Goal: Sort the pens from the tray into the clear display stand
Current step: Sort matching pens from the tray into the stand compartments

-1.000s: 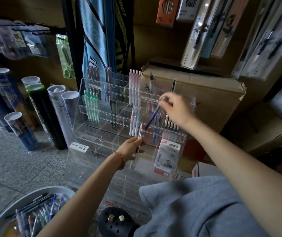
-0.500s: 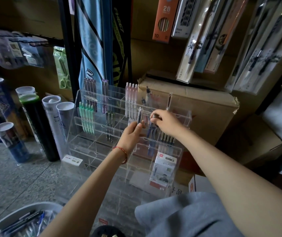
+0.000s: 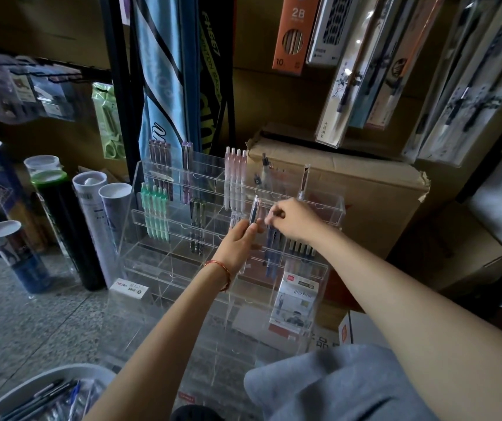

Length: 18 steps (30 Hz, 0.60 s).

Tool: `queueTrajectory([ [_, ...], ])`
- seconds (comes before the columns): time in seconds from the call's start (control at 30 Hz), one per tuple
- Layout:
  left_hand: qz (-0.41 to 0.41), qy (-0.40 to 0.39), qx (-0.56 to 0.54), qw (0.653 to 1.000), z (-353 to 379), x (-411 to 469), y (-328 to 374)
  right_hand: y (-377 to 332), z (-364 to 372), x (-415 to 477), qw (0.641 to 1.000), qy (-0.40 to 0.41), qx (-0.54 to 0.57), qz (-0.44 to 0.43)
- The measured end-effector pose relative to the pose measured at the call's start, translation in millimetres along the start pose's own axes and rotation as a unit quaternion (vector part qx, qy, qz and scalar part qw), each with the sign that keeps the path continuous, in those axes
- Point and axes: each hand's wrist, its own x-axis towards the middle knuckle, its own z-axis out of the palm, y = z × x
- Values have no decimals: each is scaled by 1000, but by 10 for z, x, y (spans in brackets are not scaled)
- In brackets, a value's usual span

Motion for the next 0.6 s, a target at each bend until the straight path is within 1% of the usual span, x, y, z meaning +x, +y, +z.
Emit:
queueTrajectory([
  [0.1, 3, -6, -9, 1000, -22, -17, 10, -41, 83, -9, 997, -23, -61, 32],
  [0.23, 3, -21, -8, 1000, -45, -34, 36, -138, 98, -63, 985, -35, -166, 29],
  [0.33, -2, -24, 32, 999, -32, -45, 16, -162, 61, -121, 983, -39, -180, 19],
  [0.4, -2, -27, 64, 998, -20, -38, -2, -189, -40, -164, 991, 5, -129, -19],
  [0.43, 0, -29, 74, 997, -14, -34, -11, -219, -103, -195, 997, 25, -67, -34],
  [0.47, 3, -30, 80, 996, -6, -29, -18, -251, -150, -224, 999, 26, 8, -42],
  [0.5, 4, -32, 86, 996, 1, -23, -29, -280, -179, -257, 996, 12, 73, -48],
  [0.53, 6, -34, 97, 995, 9, -17, -43, -302, -185, -281, 992, -7, 113, -53],
  [0.6, 10, -35, 127, 991, 27, -3, -72, -315, -158, -307, 985, -32, 158, -55],
])
